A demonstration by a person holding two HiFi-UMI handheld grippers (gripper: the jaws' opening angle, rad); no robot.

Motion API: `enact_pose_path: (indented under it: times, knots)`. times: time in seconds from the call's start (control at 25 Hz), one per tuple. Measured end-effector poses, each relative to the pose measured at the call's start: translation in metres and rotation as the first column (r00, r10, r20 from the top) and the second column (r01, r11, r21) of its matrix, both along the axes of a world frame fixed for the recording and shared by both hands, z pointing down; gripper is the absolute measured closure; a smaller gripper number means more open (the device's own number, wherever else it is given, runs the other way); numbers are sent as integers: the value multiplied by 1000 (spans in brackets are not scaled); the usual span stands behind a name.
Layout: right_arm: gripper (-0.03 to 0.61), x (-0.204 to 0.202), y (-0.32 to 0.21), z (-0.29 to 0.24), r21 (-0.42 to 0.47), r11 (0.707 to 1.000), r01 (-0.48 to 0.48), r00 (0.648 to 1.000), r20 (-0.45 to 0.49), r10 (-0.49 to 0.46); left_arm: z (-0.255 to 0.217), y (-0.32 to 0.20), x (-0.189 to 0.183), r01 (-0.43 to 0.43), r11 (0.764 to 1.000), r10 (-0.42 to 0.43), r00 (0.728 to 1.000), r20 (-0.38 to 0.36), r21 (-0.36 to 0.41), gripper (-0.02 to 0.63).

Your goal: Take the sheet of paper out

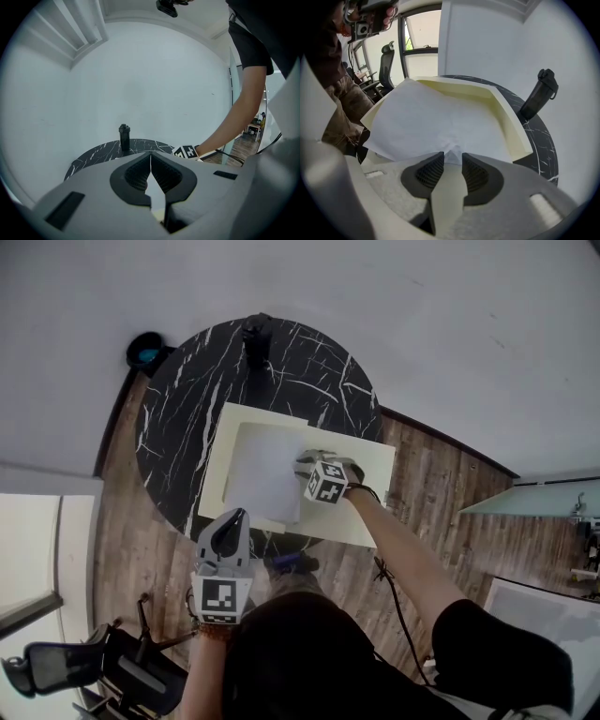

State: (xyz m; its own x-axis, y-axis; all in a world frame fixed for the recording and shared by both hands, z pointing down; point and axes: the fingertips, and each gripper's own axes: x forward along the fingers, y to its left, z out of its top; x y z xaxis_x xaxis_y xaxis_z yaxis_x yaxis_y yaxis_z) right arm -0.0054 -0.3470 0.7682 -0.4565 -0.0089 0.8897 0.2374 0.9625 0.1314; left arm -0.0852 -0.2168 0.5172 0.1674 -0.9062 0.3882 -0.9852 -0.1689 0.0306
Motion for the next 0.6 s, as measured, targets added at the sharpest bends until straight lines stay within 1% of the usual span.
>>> enact_pose_path:
  times: [0.12,0.24,0.36,0.44,0.52,0.6]
  knots:
    - [457,-5,1,8,-1,1000,24,999,-25,-24,5,4,-8,-2,1000,2,1000,22,4,606]
    - [460,-9,4,13,-21,1000,21,999,-47,-22,7,4,-9,0,1000,0,1000,21,3,606]
    - [489,-9,9,18,-34,999,35,997,-72,-37,6,5,-8,4,1000,-4,1000,9,0,606]
    - [514,-7,10,21,-27,998,56,994,-88,-58,7,5,-6,14,1000,-14,1000,-8,-7,606]
    - [545,-8,12,25,-8,997,83,991,-101,-83,9,6,-7,-1,1000,1,1000,11,-4,606]
    - [555,-9,15,26,-3,996,93,990,-107,-92,10,6,-7,-9,1000,9,1000,21,-5,606]
